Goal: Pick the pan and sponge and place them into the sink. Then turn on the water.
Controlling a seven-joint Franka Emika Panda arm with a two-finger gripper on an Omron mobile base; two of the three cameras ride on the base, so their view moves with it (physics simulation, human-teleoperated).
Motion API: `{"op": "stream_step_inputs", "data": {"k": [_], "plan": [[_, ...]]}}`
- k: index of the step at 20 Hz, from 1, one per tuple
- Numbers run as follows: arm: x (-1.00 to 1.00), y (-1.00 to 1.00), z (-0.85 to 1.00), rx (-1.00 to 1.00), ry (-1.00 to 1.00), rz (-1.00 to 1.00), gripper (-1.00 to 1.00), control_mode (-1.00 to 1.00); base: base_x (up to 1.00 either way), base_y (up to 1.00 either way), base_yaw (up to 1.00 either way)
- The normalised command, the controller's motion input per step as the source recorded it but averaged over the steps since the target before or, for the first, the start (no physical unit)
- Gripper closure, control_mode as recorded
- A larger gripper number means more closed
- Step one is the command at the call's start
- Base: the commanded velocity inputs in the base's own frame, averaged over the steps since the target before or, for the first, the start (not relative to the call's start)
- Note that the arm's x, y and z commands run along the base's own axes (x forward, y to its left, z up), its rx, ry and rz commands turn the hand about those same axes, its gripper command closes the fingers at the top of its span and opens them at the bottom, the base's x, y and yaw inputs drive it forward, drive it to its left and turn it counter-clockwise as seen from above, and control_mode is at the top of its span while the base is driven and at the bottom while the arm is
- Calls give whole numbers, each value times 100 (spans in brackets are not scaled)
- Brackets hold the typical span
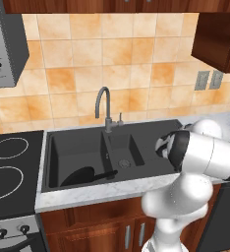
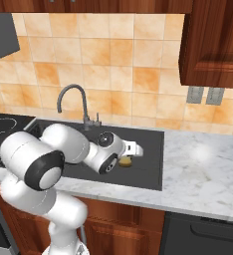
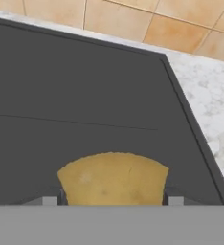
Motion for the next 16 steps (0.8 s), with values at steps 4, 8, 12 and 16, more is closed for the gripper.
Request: {"op": "stream_step_inputs", "data": {"k": [4, 8, 12, 16], "plan": [[0, 27, 58, 6, 0, 0, 100, -100, 0, 0, 0], [0, 29, 46, 11, 0, 0, 100, -100, 0, 0, 0], [0, 39, 29, 15, 0, 0, 100, -100, 0, 0, 0], [0, 53, 4, 12, 0, 1, 100, -100, 0, 0, 0]]}}
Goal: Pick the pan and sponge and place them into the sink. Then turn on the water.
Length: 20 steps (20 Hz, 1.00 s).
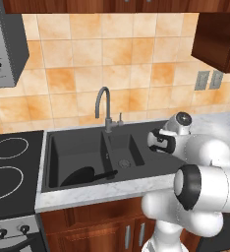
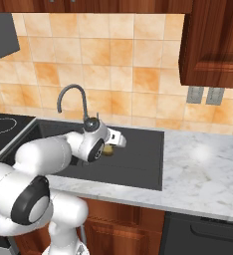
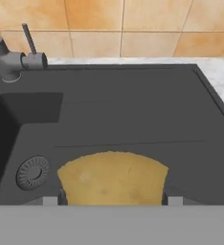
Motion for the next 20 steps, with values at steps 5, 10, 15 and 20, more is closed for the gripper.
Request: {"op": "stream_step_inputs", "data": {"k": [5, 10, 15, 20], "plan": [[0, 64, 0, 4, 0, 3, 100, -100, 0, 0, 0], [0, 76, -1, 0, 0, 6, 100, -100, 0, 0, 0], [0, 75, -5, 0, 0, 6, 100, -100, 0, 0, 0], [0, 67, -25, 0, 0, 5, 100, -100, 0, 0, 0]]}}
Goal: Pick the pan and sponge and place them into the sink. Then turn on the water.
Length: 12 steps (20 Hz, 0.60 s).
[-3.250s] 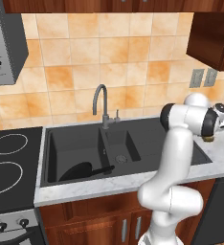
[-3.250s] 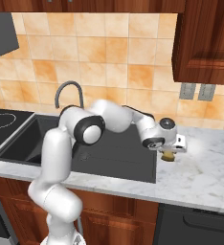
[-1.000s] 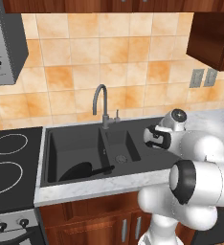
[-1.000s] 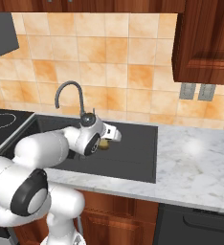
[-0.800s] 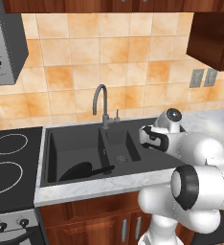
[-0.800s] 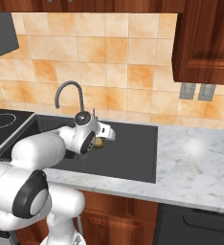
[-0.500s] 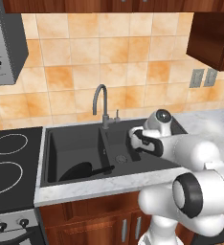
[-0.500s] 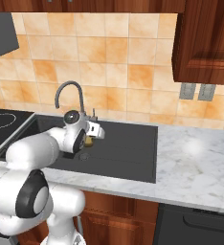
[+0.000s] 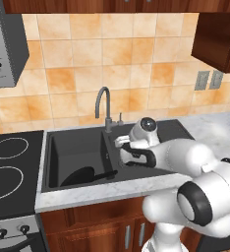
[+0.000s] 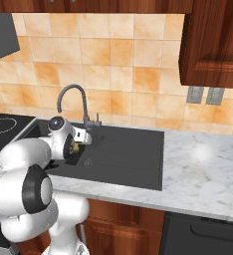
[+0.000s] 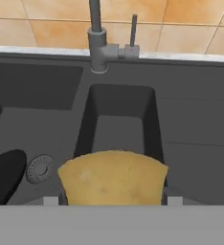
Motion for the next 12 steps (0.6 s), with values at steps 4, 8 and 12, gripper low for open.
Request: {"op": "stream_step_inputs", "data": {"k": [4, 8, 12], "plan": [[3, 57, -38, -5, 0, 1, 100, -100, 0, 0, 0], [3, 51, -19, -4, 0, 0, 100, -100, 0, 0, 0], [0, 48, 0, 0, 0, 0, 100, -100, 0, 0, 0]]}}
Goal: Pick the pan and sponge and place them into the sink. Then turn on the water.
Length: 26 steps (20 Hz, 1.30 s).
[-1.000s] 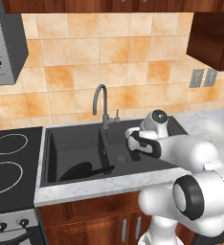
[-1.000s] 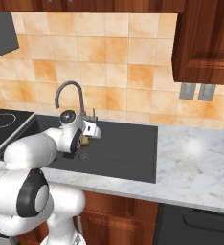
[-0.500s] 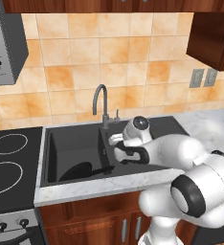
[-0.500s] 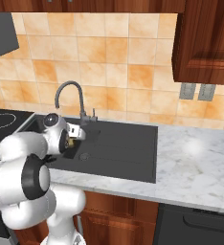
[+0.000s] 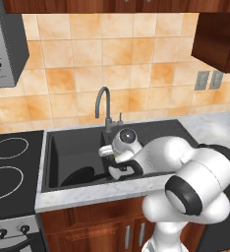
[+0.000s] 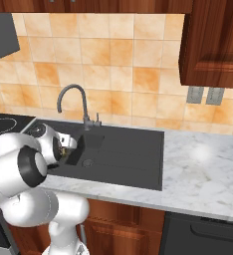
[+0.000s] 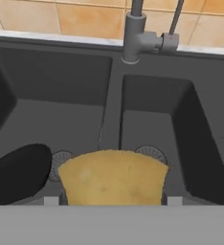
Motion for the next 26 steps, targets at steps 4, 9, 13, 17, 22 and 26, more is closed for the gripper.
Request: {"op": "stream_step_inputs", "data": {"k": [4, 9, 13, 17, 22, 26], "plan": [[2, 49, 0, 0, 0, 0, 100, -100, 0, 0, 0], [15, 43, 0, 0, 0, 0, 100, -100, 0, 0, 0], [23, 40, 0, 0, 0, 0, 100, -100, 0, 0, 0], [15, 36, 0, 0, 0, 0, 100, -100, 0, 0, 0], [7, 37, -13, 0, 0, 0, 100, -100, 0, 0, 0], [11, 30, -33, 0, 0, 0, 100, -100, 0, 0, 0]]}}
